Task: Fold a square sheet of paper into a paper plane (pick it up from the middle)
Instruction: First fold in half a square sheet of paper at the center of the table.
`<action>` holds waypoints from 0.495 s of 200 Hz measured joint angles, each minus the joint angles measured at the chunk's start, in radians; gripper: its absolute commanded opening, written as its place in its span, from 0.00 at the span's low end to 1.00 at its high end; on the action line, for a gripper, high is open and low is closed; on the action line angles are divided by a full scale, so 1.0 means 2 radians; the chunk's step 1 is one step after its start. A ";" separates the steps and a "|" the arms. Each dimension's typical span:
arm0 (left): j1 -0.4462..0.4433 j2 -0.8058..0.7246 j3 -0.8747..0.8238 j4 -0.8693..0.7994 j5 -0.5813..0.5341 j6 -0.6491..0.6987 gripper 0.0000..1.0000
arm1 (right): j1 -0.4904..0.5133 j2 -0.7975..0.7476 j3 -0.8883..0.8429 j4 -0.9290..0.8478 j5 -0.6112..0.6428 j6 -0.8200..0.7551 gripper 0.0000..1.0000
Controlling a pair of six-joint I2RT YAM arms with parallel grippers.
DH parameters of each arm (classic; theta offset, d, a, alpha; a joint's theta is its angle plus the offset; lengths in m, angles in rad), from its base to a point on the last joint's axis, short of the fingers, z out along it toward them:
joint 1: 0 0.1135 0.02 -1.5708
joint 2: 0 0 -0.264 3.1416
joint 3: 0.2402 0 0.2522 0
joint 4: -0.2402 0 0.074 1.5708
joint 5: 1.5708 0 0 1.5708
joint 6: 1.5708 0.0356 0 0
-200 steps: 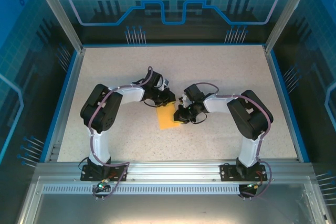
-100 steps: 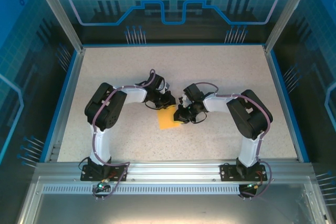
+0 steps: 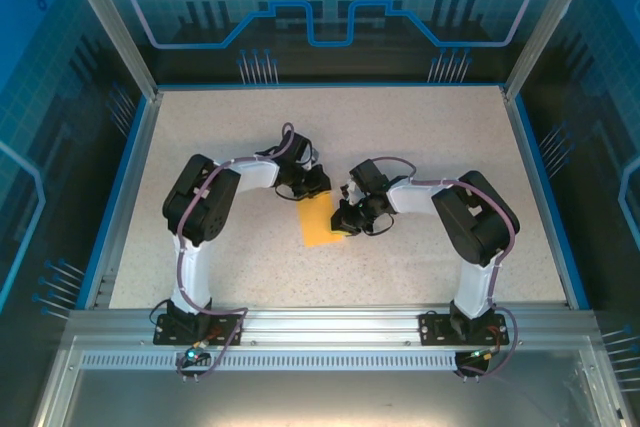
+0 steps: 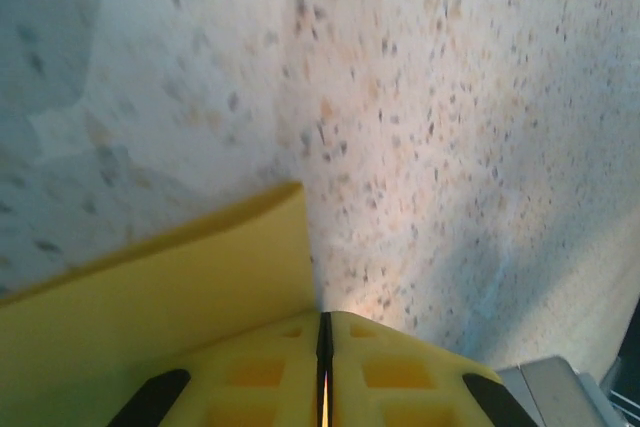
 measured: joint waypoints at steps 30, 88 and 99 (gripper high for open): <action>0.002 0.010 0.020 -0.018 -0.007 0.004 0.13 | 0.000 0.000 -0.002 0.003 -0.001 0.000 0.11; 0.002 0.020 0.045 -0.048 -0.009 0.013 0.14 | 0.000 -0.002 -0.007 0.008 0.001 -0.002 0.10; 0.002 0.022 0.049 -0.050 -0.011 0.013 0.13 | 0.000 -0.003 -0.007 0.009 0.001 -0.002 0.11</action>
